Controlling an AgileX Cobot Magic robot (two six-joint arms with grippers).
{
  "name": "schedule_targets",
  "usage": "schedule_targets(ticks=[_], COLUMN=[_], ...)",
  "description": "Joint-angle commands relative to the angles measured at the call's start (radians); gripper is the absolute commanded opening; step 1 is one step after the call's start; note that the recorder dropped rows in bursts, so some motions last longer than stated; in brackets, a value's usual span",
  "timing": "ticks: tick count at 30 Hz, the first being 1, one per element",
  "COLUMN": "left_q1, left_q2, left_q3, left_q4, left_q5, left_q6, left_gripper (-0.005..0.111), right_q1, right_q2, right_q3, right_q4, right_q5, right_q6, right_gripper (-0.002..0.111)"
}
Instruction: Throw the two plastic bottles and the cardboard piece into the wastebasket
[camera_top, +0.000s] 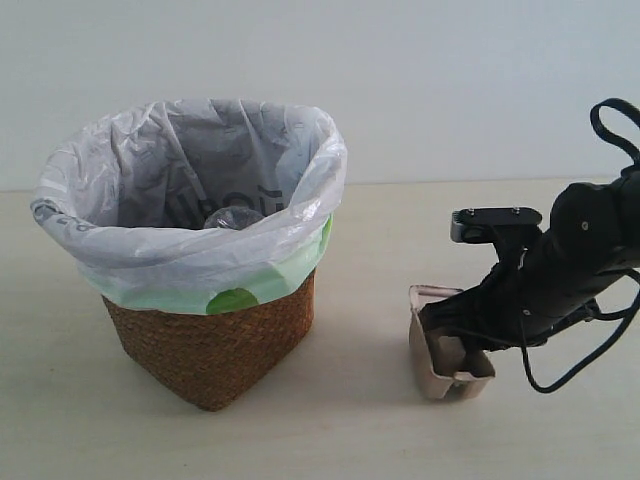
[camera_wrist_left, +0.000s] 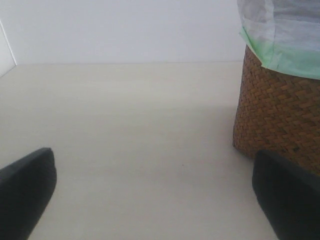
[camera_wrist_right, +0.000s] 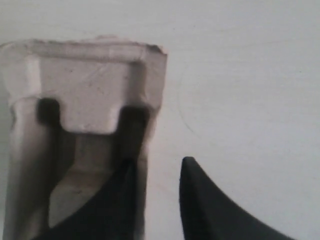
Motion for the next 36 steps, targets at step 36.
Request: schedule_targets(ticks=[36], left_q1=[-0.007], left_q2=[-0.003], left_q3=[-0.004], left_q4=[-0.002], left_q5=[-0.008], left_q6=[-0.009], left_gripper=[0.108], right_q1=[0.033], right_q2=[-0.475], right_q3=[-0.4], right_q4=[0.544], right_q5=[0.288], right_q6=[-0.319], right_gripper=[0.0])
